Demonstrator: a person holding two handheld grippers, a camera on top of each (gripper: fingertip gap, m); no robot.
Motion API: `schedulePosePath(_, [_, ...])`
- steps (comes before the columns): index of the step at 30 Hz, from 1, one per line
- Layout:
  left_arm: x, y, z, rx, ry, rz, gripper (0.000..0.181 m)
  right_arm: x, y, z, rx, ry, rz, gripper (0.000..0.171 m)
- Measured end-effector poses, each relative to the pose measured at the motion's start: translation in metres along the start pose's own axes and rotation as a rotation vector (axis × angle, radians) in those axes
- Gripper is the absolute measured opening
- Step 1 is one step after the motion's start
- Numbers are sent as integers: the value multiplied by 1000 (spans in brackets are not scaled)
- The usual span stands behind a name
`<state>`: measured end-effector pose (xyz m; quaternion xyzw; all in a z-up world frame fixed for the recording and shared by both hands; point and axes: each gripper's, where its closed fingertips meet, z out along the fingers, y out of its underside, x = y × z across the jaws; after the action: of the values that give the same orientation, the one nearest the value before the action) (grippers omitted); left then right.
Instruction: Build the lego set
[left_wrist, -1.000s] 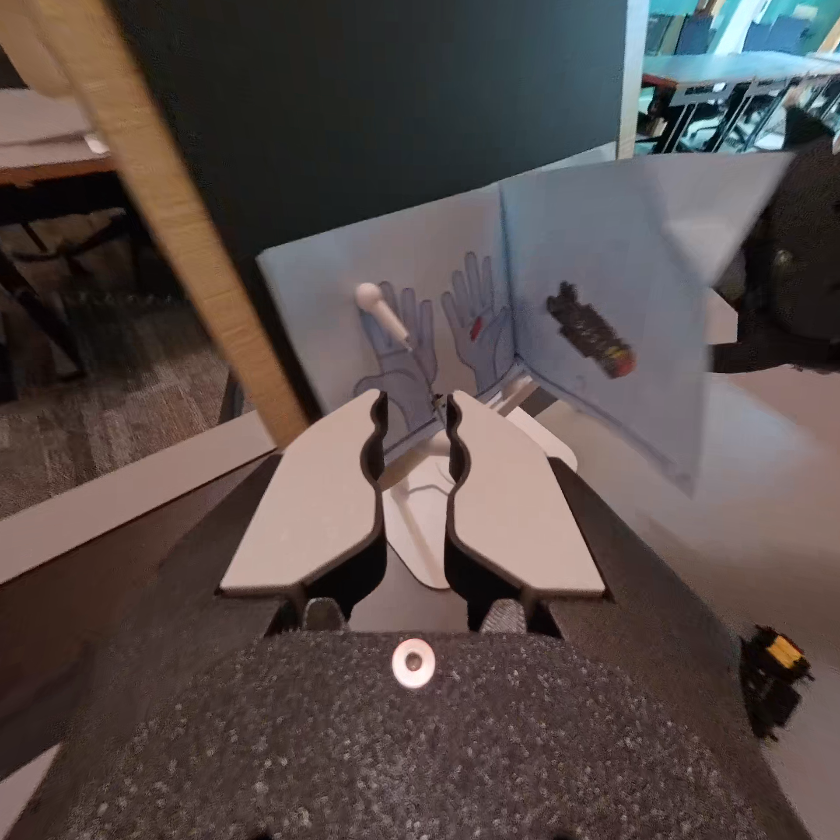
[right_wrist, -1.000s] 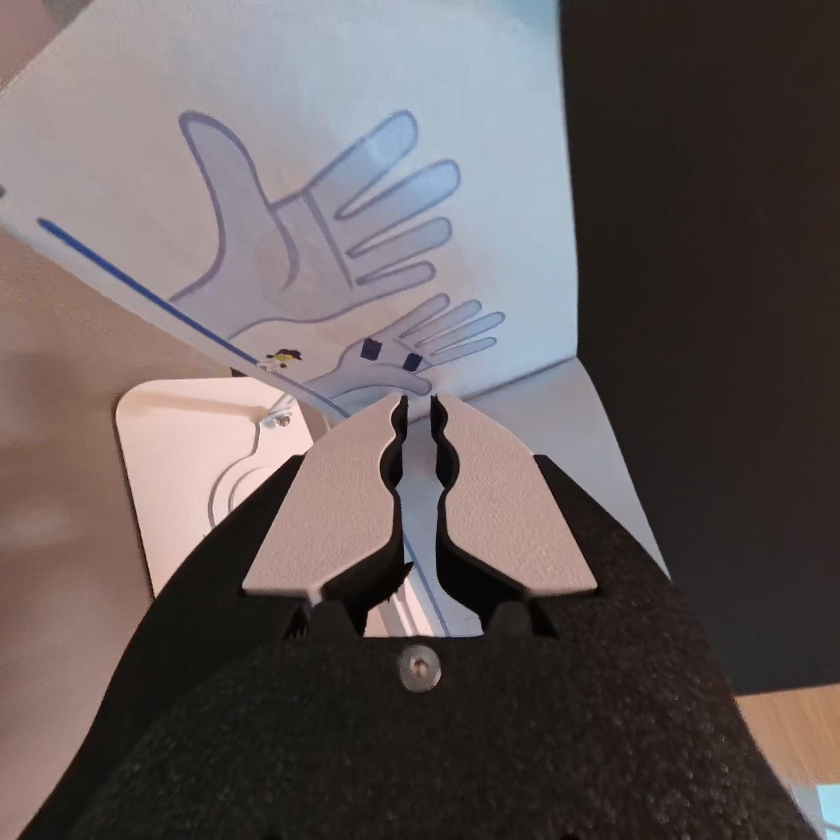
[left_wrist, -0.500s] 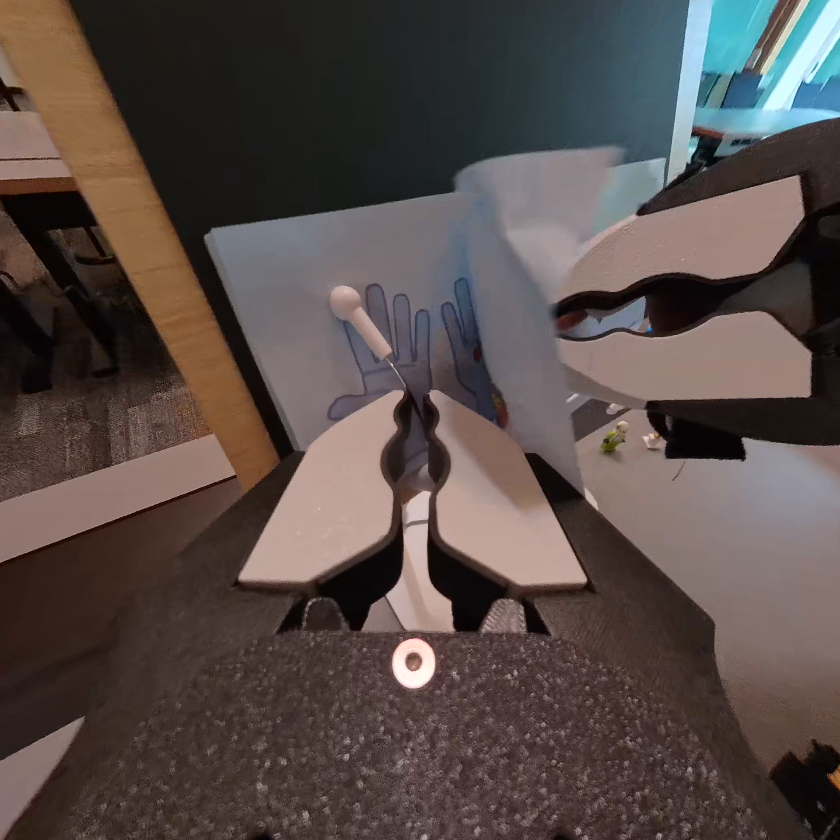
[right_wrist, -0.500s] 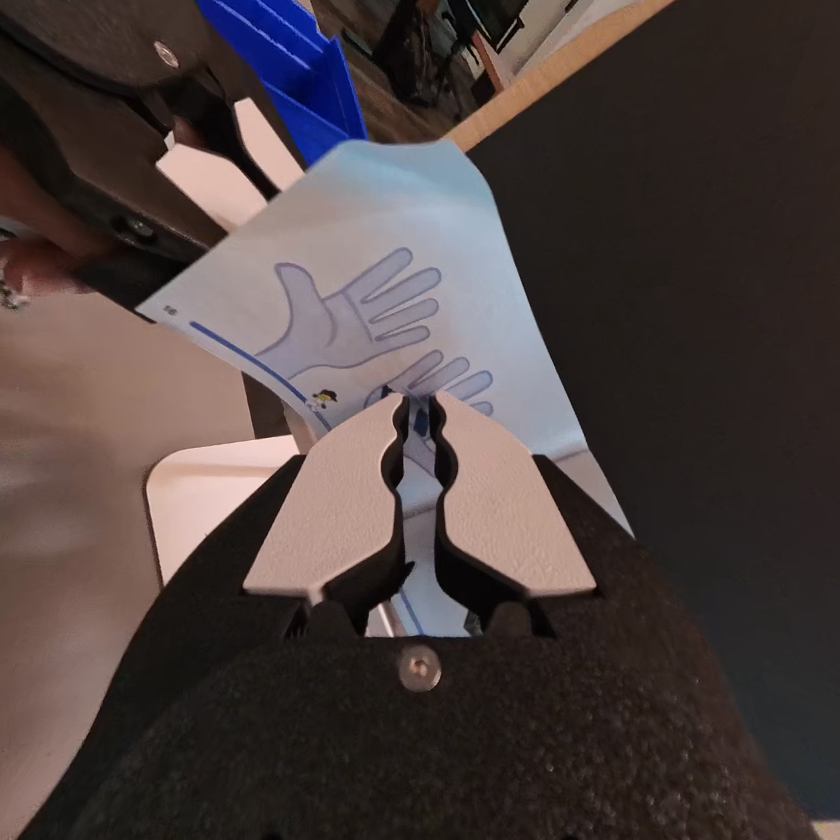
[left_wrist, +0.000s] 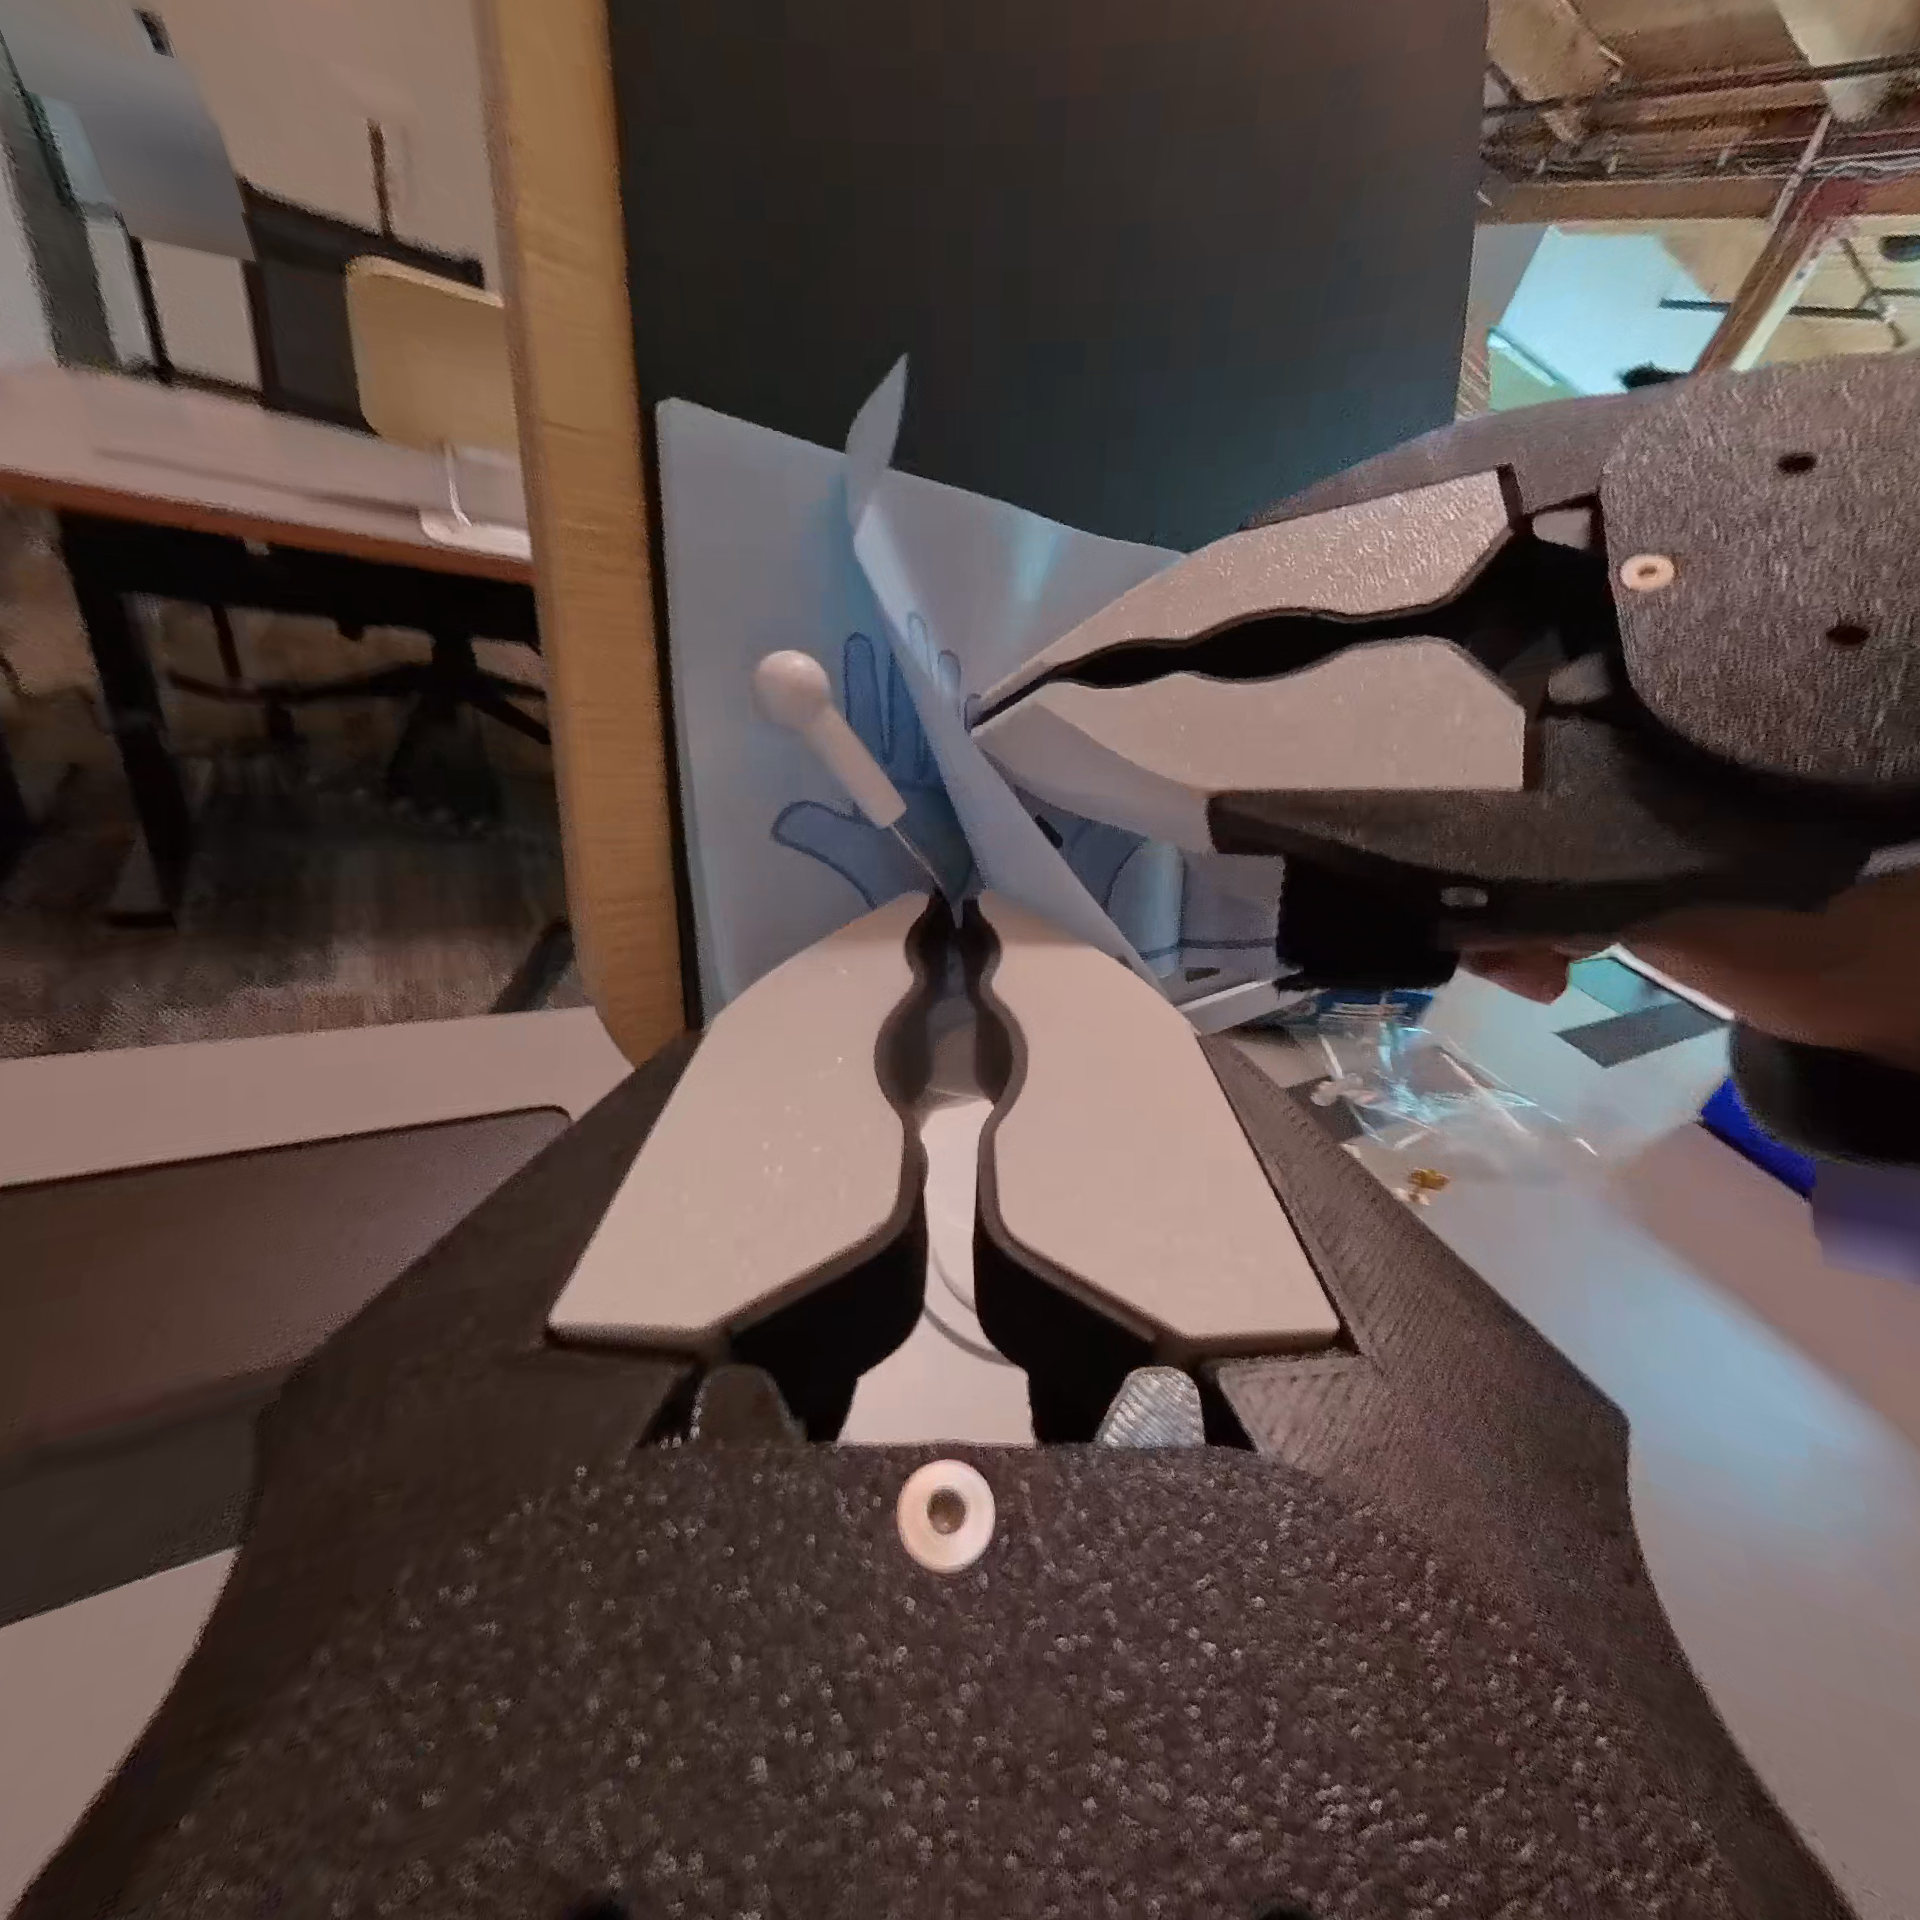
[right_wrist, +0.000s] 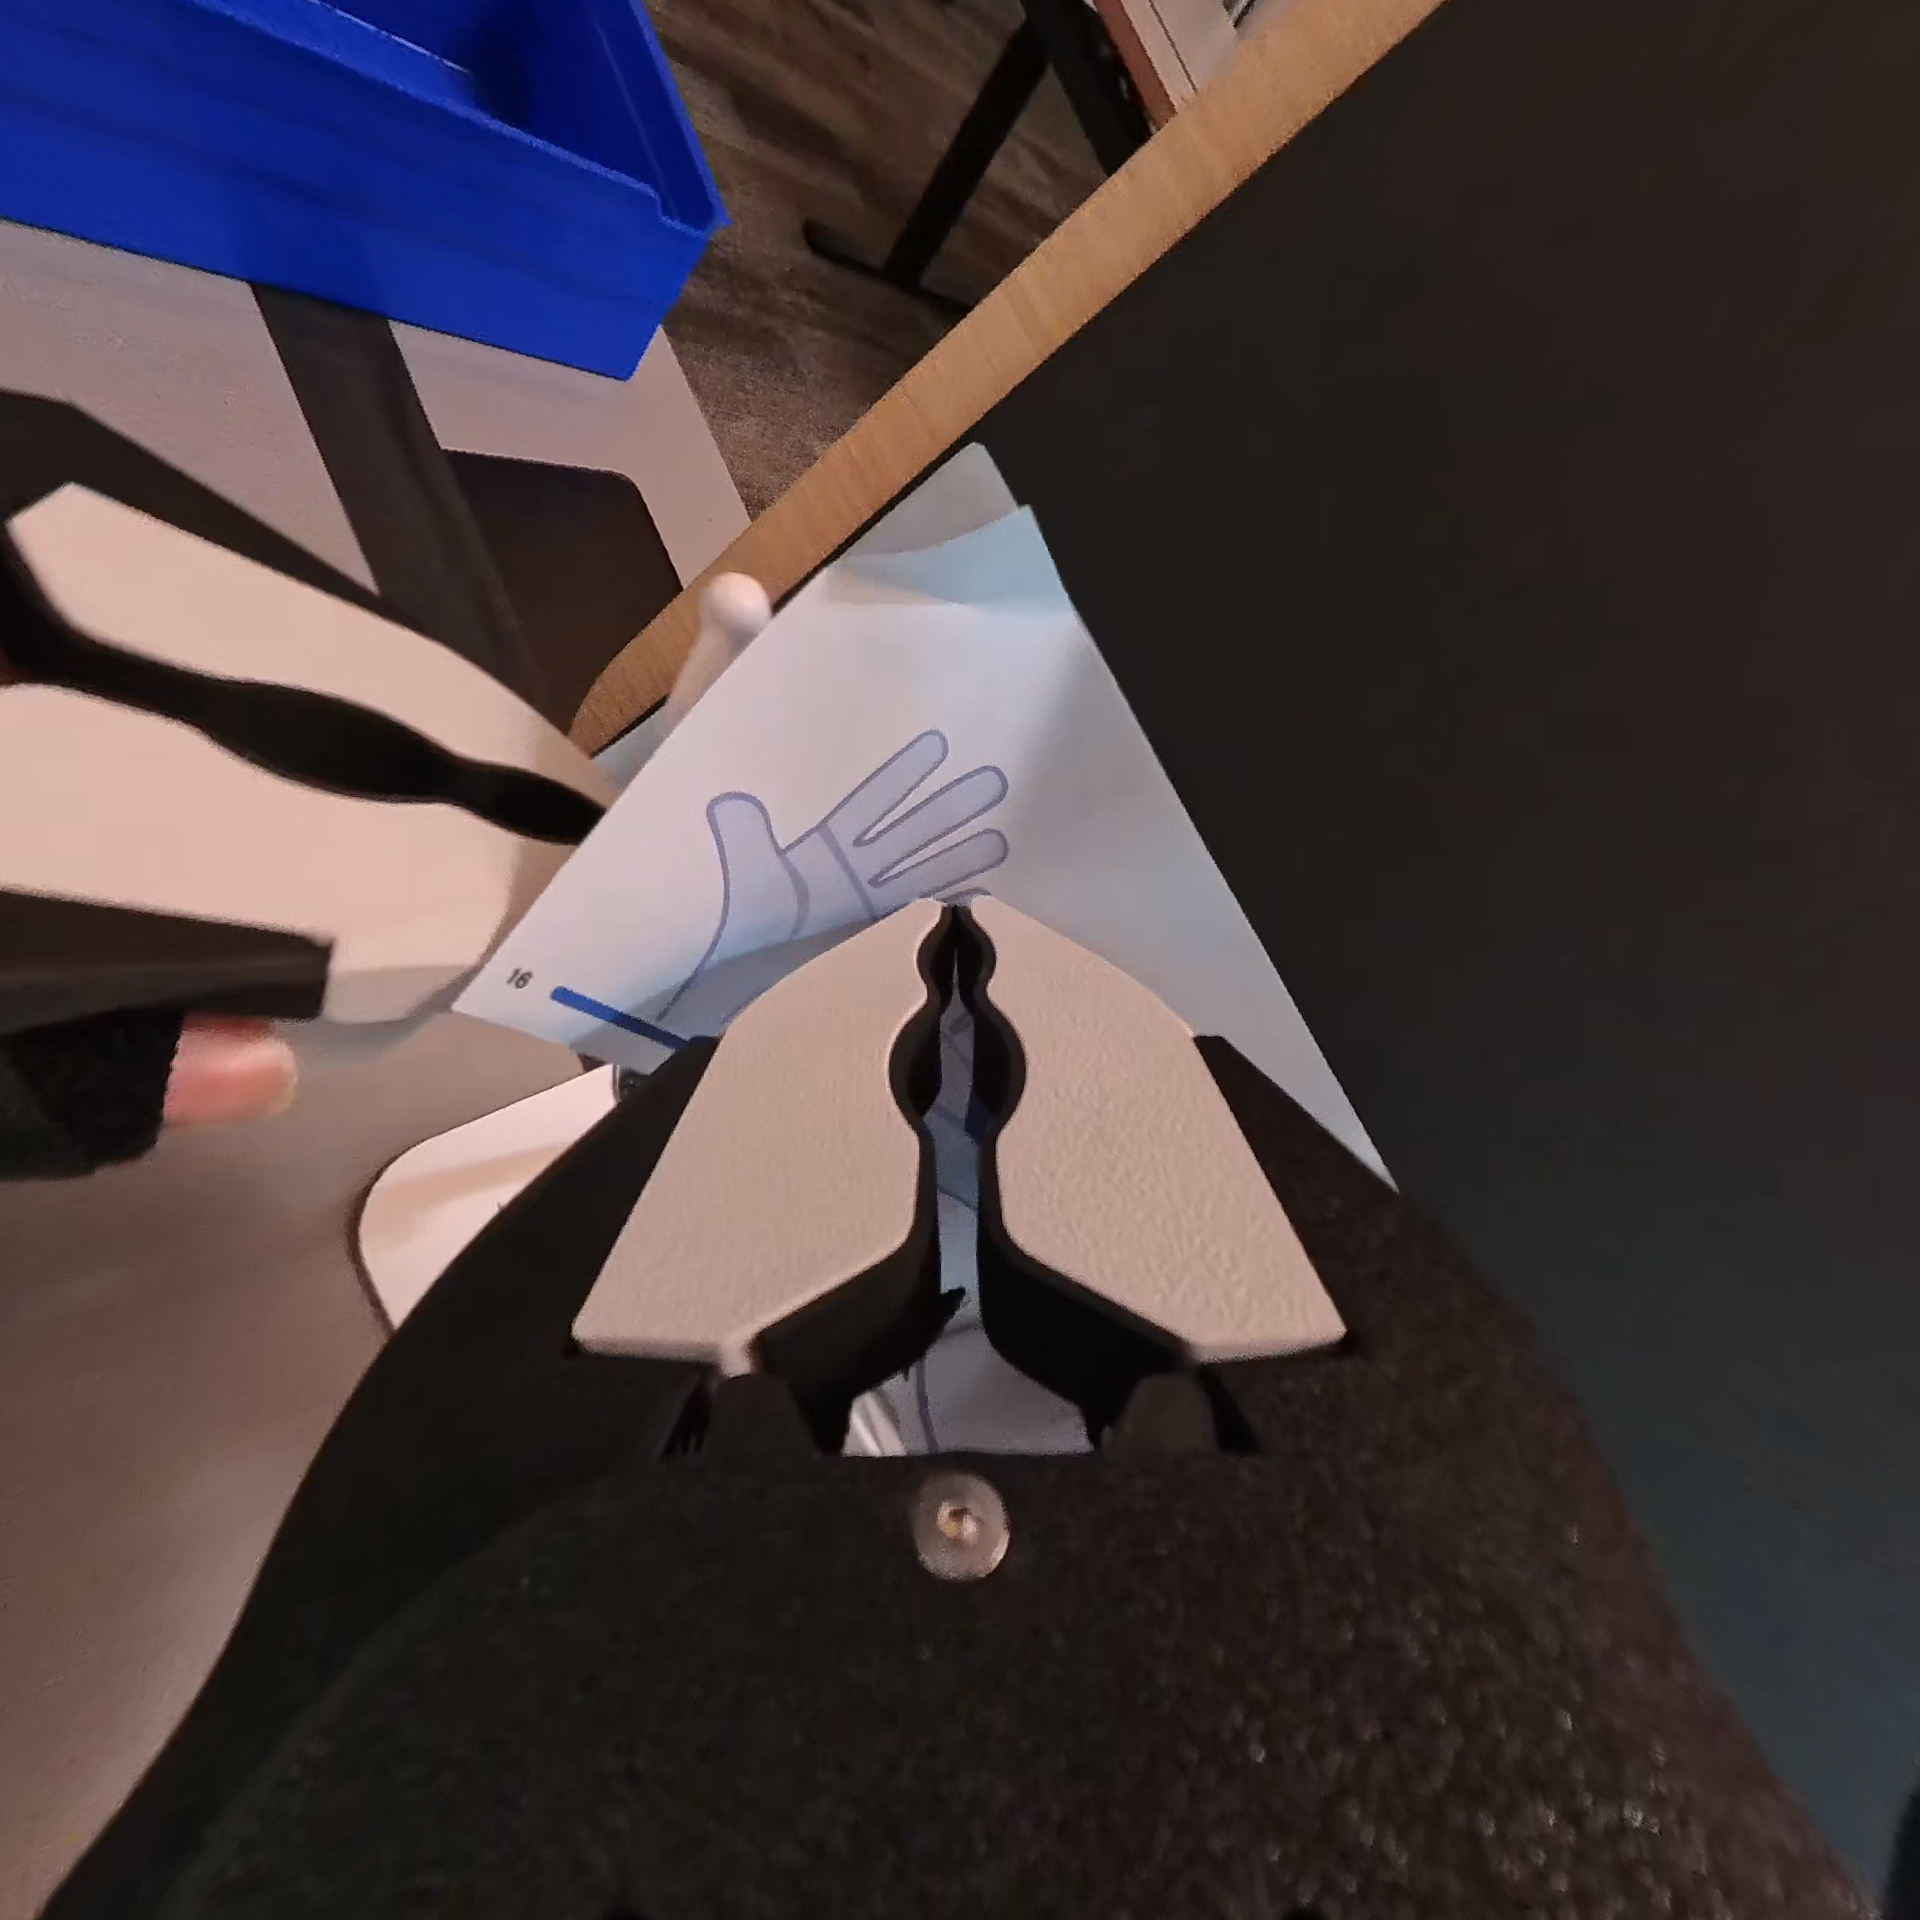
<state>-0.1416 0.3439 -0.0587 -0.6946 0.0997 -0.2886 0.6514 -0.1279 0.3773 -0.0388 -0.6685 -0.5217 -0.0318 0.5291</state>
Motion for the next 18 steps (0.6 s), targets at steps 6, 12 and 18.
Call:
schedulePosePath(6, [2, 2, -10, 102, -26, 107, 4, 0, 0, 0, -46, 21, 34, 0])
schedulePosePath(12, [5, 2, -15, 147, -78, 276, 4, -1, 0, -1, -49, 51, 35, 0])
schedulePosePath(18, [5, 4, -18, 202, -114, 321, 6, -1, 0, -1, -71, 63, 30, 0])
